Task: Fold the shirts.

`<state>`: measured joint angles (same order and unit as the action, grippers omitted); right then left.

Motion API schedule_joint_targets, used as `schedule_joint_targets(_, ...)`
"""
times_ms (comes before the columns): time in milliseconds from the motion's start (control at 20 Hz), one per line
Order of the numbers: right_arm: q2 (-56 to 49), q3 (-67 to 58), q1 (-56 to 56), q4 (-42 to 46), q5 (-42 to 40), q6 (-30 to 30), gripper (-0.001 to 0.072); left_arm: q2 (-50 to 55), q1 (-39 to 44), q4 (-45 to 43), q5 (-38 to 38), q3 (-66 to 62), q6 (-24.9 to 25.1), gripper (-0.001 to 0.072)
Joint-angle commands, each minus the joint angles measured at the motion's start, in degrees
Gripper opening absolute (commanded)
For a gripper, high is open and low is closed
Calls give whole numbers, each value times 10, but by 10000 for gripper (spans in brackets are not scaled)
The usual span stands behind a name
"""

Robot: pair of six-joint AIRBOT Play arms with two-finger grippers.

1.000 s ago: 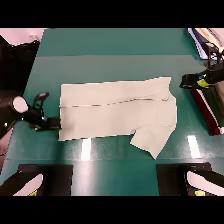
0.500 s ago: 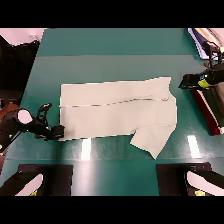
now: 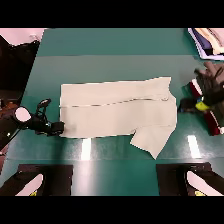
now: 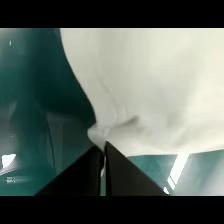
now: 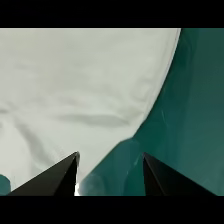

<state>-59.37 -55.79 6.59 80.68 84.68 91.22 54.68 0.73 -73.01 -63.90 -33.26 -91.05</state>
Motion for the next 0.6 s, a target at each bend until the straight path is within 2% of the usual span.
schedule_joint_targets(0,55,135,23,-10,22,14,446,-1,0,2,-2,-17,10,27)
schedule_joint_targets(250,79,242,25,-103,-22,16,446,-1,0,2,-4,-17,10,26)
schedule_joint_targets(550,79,285,24,-108,-81,29,438,-1,0,2,-9,-17,11,26)
